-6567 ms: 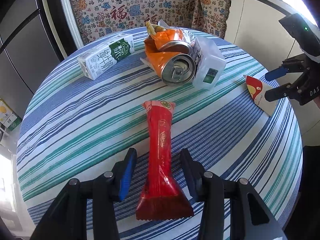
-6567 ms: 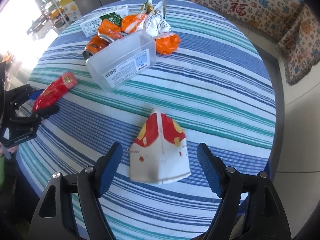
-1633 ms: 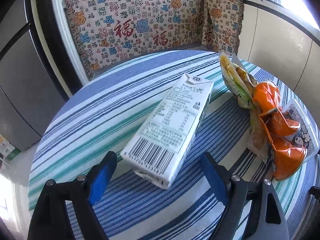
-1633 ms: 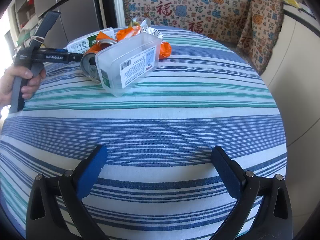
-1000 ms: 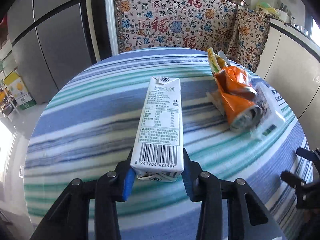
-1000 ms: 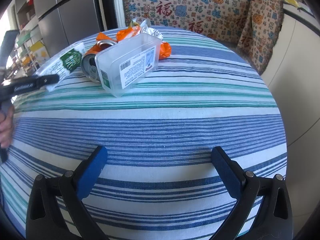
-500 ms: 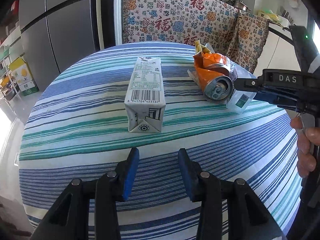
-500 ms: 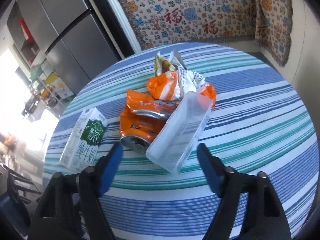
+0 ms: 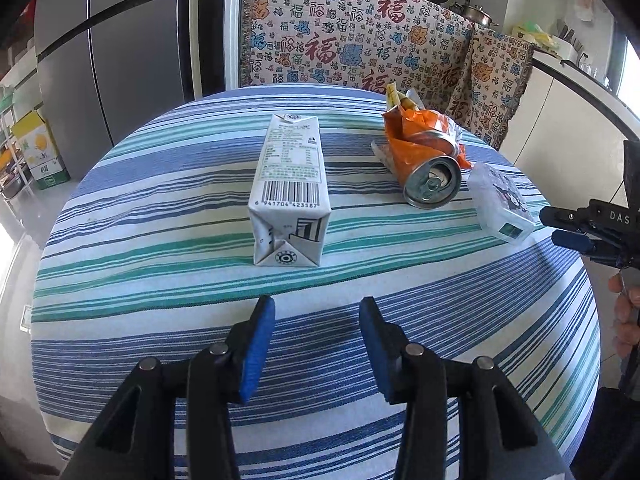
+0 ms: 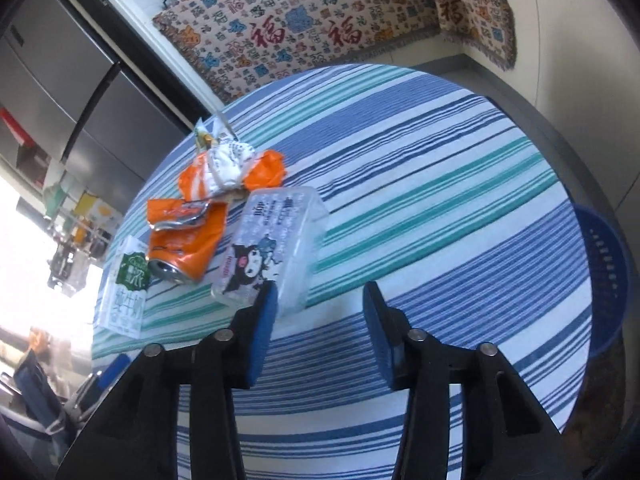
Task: Collect trash
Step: 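Grasp the milk carton with the left tool while the right tool grasps the clear cartoon box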
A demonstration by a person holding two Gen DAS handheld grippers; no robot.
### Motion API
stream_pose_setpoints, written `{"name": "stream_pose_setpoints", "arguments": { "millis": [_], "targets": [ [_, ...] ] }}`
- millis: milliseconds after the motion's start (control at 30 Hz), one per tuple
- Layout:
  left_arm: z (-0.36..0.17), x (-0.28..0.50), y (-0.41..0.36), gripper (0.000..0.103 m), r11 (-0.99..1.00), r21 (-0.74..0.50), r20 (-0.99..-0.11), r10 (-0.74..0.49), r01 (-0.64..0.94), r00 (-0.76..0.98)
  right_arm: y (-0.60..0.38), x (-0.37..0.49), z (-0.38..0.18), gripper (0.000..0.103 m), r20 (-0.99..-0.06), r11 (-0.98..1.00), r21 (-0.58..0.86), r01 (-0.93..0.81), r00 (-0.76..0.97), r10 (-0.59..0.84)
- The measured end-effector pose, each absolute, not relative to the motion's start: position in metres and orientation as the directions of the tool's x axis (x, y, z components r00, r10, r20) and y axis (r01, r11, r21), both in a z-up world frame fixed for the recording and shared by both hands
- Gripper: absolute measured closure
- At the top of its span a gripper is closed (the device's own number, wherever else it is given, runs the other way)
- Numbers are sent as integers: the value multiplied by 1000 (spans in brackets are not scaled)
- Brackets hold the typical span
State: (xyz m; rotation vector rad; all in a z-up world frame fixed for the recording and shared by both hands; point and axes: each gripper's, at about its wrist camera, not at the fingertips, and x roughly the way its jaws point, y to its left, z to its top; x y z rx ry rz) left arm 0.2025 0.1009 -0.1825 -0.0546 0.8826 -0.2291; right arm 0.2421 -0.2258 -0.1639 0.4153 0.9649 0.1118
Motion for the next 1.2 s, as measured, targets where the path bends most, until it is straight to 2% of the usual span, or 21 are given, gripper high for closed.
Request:
{"name": "stream_pose_setpoints", "arguments": {
  "millis": [67,100,167,233,333,467,567,667,700,733,767,800,967,1133,1167,1200],
  "targets": [
    [-182,204,102,54,971,-152,-757,-235,186,610,-219,236,-161,22,-781,935,346,79,577,241],
    [-182,205,102,54,971,-152,-757,-236,187,610,-212,231,-161,17,-783,944,323,61,577,231],
    [-182,208,103,53,973,-136,-760,-223,186,611,-194,223,-164,14,-799,964,265,23,565,206],
    [-180,213,103,43,979,-105,-761,-192,174,620,-176,219,-171,14,-816,976,216,-16,547,189],
    [-170,219,101,43,980,-83,-740,-184,183,647,-161,217,-177,14,-818,984,175,-34,552,165],
    [-162,236,94,43,983,-48,-735,-154,176,660,-159,233,-167,14,-798,975,223,-4,573,186],
    [-163,250,89,43,987,-32,-743,-130,160,657,-157,252,-160,9,-791,973,230,30,588,169],
    [-162,257,85,43,986,-26,-744,-131,168,656,-151,272,-166,9,-817,978,200,58,561,134],
    [-161,258,83,43,985,-16,-743,-126,171,657,-151,275,-168,15,-818,979,193,65,561,124],
    [-161,258,83,46,985,-11,-743,-124,173,658,-151,277,-170,21,-819,981,182,69,562,113],
    [-161,257,82,51,984,-13,-741,-128,177,659,-153,278,-171,33,-823,982,176,68,558,109],
    [-161,257,82,64,984,-16,-743,-131,177,657,-155,277,-172,33,-823,982,178,65,557,113],
    [-161,239,86,64,983,-72,-750,-164,167,640,-168,256,-172,33,-819,986,163,-19,555,146],
    [-161,201,79,63,983,-86,-746,-170,161,644,-178,217,-171,33,-816,982,77,-174,555,162],
    [-163,197,77,60,985,-79,-747,-163,156,644,-182,212,-171,33,-816,981,65,-182,557,157],
    [-165,195,75,49,986,-71,-750,-153,151,643,-184,210,-172,30,-816,982,58,-178,559,149]
  ]
}}
